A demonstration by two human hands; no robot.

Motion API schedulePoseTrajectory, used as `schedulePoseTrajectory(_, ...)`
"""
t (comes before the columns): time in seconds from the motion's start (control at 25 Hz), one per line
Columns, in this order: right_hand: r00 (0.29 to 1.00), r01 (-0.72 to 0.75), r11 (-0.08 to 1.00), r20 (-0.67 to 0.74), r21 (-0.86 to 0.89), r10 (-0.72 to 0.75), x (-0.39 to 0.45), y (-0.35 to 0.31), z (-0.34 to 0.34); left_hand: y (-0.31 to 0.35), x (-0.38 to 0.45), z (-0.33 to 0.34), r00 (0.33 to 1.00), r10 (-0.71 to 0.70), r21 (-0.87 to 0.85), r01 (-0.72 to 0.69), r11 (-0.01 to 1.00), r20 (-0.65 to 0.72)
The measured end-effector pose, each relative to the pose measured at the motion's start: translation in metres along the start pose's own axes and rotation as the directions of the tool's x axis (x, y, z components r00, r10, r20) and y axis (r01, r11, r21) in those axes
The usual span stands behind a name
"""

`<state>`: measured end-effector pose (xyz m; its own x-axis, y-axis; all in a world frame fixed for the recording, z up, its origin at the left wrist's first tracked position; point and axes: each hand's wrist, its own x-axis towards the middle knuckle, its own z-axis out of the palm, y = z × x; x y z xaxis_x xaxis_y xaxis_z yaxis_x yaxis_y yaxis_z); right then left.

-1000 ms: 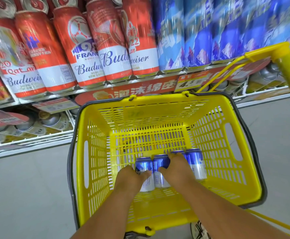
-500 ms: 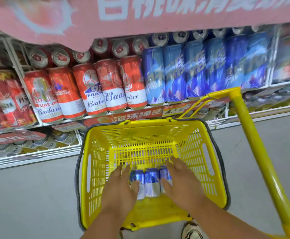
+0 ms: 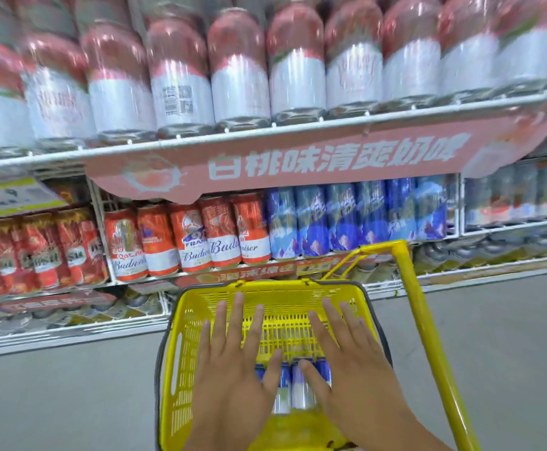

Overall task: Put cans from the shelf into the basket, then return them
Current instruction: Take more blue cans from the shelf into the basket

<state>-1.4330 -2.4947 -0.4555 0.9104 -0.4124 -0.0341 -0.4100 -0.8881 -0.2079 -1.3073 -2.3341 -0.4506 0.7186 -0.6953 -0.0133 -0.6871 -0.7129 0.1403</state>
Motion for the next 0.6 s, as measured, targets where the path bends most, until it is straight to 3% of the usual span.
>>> schedulePoseTrajectory(0.2,0.998,-0.015,0.998,-0.057,-0.067,0.011,0.003,0.000,-0.049,0.012,0.008,-0.041,0.999,0.024,0.035,-0.022,0.999,-0.049)
schedulePoseTrajectory(0.6,0.978,-0.026,0.998,-0.206,-0.061,0.013,0.041,0.026,-0.212,0.091,0.070,-0.198,0.970,0.076,0.024,-0.072,0.997,-0.230)
